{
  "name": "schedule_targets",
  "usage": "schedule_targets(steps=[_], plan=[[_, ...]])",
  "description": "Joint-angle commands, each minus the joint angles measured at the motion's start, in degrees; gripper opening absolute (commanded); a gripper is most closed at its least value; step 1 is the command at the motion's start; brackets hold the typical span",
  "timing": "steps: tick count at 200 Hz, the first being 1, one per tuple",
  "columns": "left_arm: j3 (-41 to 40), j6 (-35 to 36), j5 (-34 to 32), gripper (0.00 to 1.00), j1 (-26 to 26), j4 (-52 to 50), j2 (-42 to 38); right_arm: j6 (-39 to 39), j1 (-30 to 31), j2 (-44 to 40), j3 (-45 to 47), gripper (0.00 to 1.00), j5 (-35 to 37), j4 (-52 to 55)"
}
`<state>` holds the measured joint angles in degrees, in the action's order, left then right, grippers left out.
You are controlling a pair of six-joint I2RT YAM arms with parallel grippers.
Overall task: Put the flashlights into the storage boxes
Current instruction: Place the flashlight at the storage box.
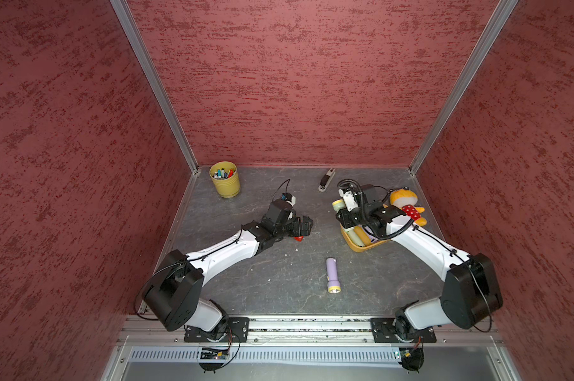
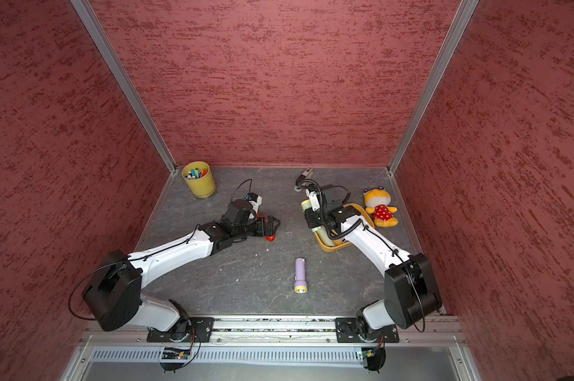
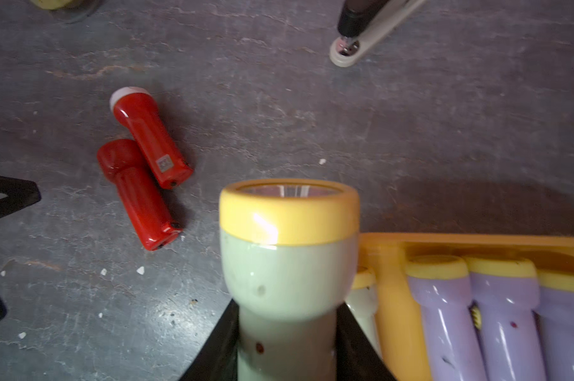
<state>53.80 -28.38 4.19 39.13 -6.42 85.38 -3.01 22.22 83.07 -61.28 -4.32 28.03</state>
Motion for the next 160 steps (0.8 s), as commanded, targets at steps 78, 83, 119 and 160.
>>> schedule_targets(steps=[78,83,119,160], plan=[[4.82,1.13,3.61,1.00,2.35,3.33,6.53,2.56,-4.20,-3.19,3.44,0.27,10.34,6.74],[4.89,1.08,3.70,1.00,2.43,3.29,6.63,2.75,-4.20,-3.00,3.52,0.27,10.62,6.98],[4.69,1.05,3.57,1.00,2.47,3.28,6.64,3.53,-4.28,-2.31,4.13,0.27,9.77,6.97],[4.43,1.05,3.20,1.00,2.44,3.23,6.29,4.45,-4.27,-1.12,3.91,0.27,8.75,6.73]])
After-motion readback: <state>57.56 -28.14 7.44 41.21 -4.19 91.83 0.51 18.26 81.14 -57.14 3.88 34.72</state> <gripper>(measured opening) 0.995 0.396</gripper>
